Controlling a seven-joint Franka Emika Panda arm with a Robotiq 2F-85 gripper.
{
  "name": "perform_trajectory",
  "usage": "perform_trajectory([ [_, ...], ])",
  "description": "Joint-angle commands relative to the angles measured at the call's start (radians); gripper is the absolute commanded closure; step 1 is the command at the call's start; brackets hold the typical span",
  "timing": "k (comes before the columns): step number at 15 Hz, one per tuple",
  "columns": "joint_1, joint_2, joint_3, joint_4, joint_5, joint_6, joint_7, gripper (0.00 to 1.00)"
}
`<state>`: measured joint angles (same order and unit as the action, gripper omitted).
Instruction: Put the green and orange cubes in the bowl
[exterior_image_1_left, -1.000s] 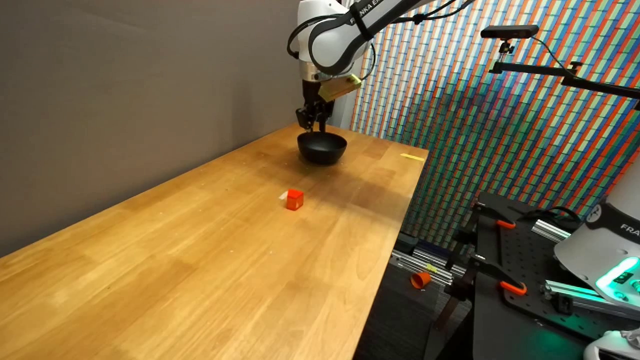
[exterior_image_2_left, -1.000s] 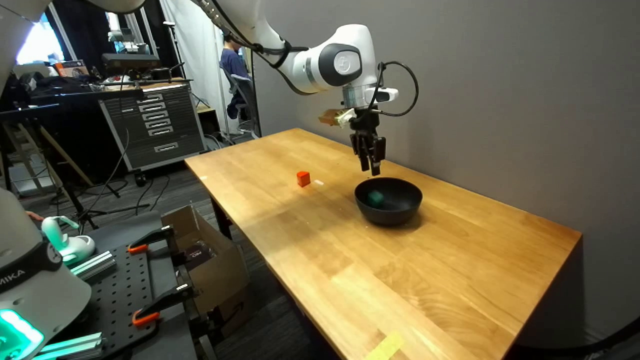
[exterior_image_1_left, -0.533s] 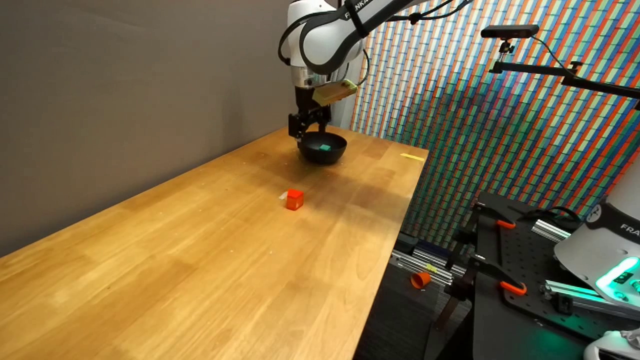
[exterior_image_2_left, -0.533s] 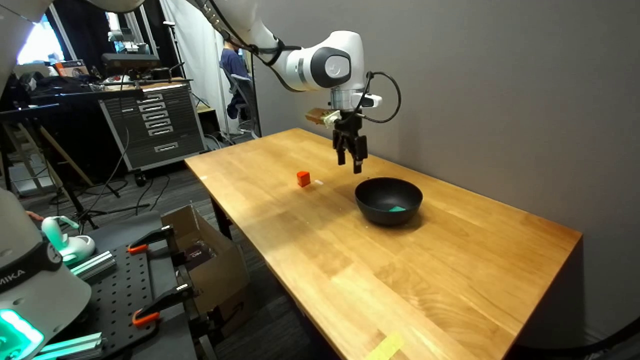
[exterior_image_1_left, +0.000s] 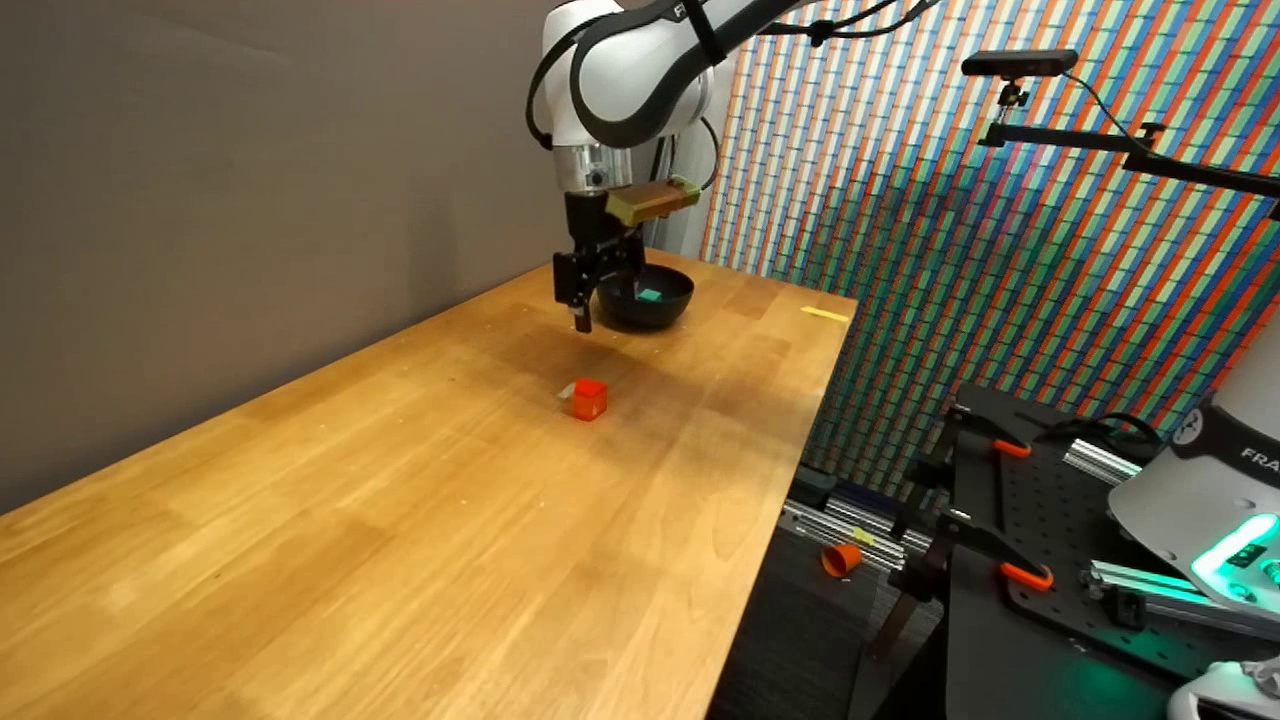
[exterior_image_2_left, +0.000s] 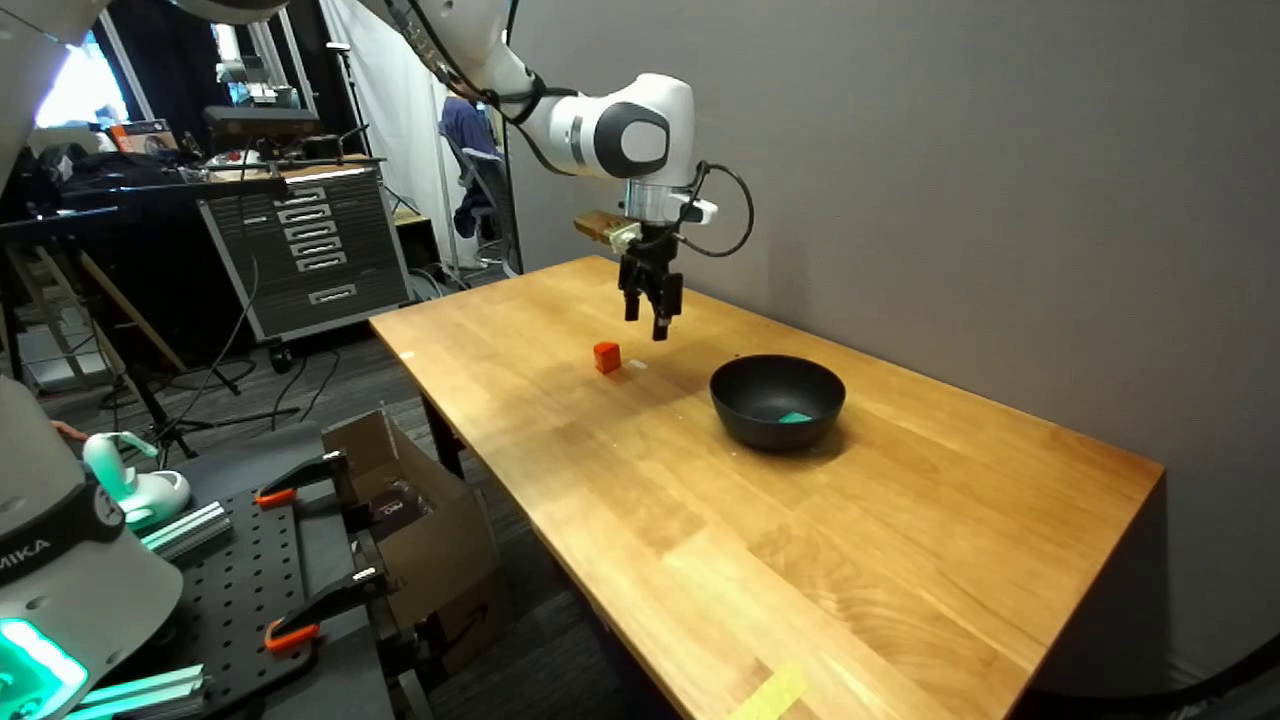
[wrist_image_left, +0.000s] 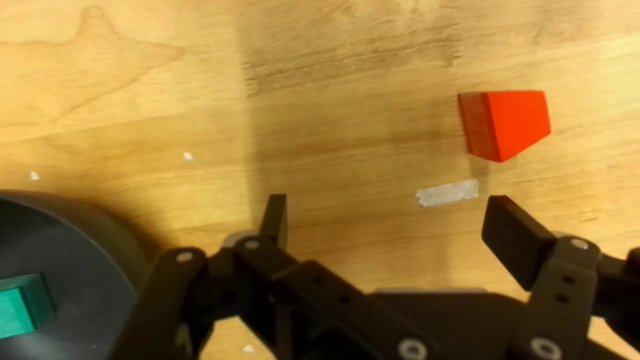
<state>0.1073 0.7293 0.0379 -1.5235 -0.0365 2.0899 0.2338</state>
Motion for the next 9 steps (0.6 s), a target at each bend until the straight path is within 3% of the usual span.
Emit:
perform_trajectory([
  [1,0.003,0.013,0.026,-0.007,0.044,-0.003,-0.056,0.0],
  [9,0.024,0.056,0.067,-0.018,0.073,0.022,-0.112,0.0],
])
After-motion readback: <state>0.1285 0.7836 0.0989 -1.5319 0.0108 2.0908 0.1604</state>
